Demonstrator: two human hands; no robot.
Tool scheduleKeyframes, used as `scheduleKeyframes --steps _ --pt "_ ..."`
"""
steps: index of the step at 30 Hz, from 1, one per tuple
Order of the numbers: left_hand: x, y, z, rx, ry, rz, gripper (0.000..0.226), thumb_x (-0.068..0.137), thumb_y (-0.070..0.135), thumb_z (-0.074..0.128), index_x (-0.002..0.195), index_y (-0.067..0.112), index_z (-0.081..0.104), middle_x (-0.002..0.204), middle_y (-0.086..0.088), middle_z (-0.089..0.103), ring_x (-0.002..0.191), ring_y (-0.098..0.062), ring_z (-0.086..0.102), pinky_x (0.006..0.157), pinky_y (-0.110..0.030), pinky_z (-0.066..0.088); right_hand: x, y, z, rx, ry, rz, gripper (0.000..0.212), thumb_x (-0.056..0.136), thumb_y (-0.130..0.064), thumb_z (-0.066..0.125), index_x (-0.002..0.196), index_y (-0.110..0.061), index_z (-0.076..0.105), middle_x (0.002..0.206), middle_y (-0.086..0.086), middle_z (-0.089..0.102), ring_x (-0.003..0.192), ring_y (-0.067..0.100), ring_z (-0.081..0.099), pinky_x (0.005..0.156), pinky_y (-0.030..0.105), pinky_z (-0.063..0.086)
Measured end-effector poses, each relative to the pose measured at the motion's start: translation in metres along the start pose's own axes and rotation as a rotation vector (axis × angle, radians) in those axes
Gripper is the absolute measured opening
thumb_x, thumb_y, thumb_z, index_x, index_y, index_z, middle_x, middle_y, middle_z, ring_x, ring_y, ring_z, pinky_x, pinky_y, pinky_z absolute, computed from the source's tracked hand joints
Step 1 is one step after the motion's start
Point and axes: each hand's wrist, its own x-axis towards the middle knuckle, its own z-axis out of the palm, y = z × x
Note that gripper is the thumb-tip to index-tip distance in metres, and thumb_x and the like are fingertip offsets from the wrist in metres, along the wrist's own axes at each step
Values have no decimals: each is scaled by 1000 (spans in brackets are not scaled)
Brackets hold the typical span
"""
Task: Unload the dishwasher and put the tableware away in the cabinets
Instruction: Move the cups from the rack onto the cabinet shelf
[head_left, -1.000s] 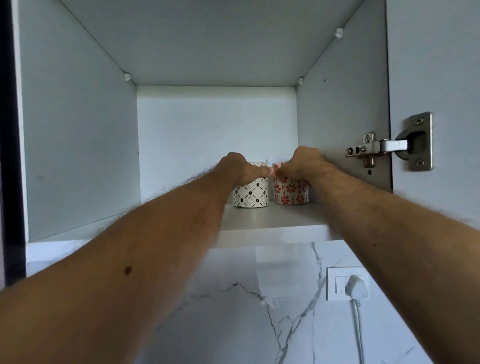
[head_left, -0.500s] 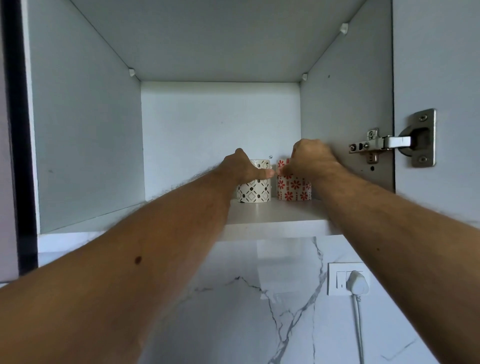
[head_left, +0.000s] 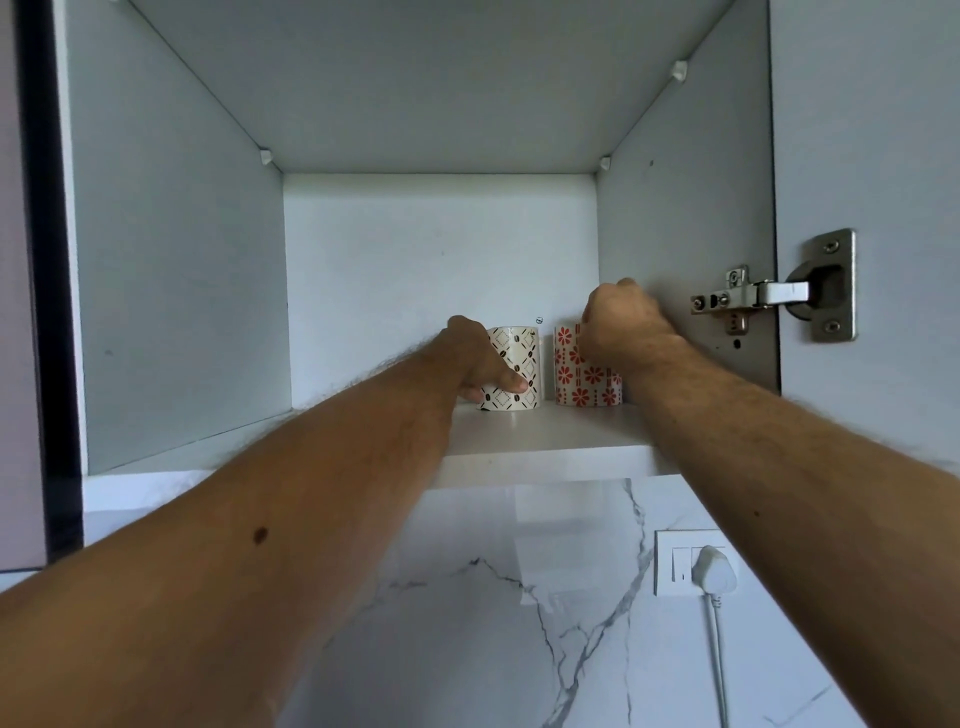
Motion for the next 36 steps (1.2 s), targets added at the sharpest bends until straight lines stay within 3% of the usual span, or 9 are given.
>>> scheduleKeyframes --steps 3,7,14,17,20,25,28,32,36 --pt "2 -2 -3 25 -54 -1 56 63 27 93 104 0 64 85 -14 72 75 -28 73 81 -43 60 2 3 1 16 1 14 40 88 -9 65 127 -9 54 127 13 45 105 31 58 88 43 56" --pt "4 -2 -4 -31 -61 -16 22 76 15 83 73 6 63 61 -8 62 57 -21 61 79 -39 60 -1 2 -1 23 -22 -30 36 84 -19 64 118 -11 57 115 13 58 102 32 60 88 43 56" --pt "10 -4 -4 11 -39 2 15 78 20 79 76 11 67 65 -5 60 56 -16 55 52 -22 47 -5 3 0 17 -50 -42 35 87 -14 60 120 -12 53 113 13 60 100 32 61 87 45 56" --pt "11 -5 -5 37 -2 67 9 75 13 75 82 8 74 67 -6 62 61 -18 56 59 -23 47 -4 4 0 15 -55 -56 30 88 -12 59 117 -14 57 112 11 60 96 30 62 86 42 57" --pt "8 -4 -3 95 -7 138 9 69 3 60 68 9 66 67 -6 53 65 -21 43 61 -25 38 -5 4 0 28 -60 -45 27 87 -11 59 114 -14 61 109 10 61 94 29 63 85 41 58" --pt "11 -4 -1 153 -45 186 13 73 4 59 79 12 69 79 -2 56 74 -16 45 69 -27 37 -8 2 -1 38 -60 -29 26 86 -12 59 111 -14 64 108 10 62 95 30 64 86 41 58" --pt "11 -4 -3 134 48 192 25 58 19 63 78 8 72 74 -8 64 72 -19 53 70 -31 50 -8 3 -1 13 -78 -9 21 88 -15 59 108 -9 64 92 7 57 87 28 61 79 35 56" --pt "17 -7 -9 -3 269 262 10 75 18 70 82 13 76 90 0 74 92 -17 67 80 -26 54 -9 3 0 -17 -111 6 19 91 -14 58 109 -7 62 89 5 51 83 25 57 75 34 53" --pt "18 -9 -10 -9 303 289 7 76 19 70 78 17 76 89 6 74 94 -13 66 85 -28 54 -9 4 -1 -18 -117 7 21 93 -13 58 113 -7 60 90 5 50 84 24 55 74 35 51"
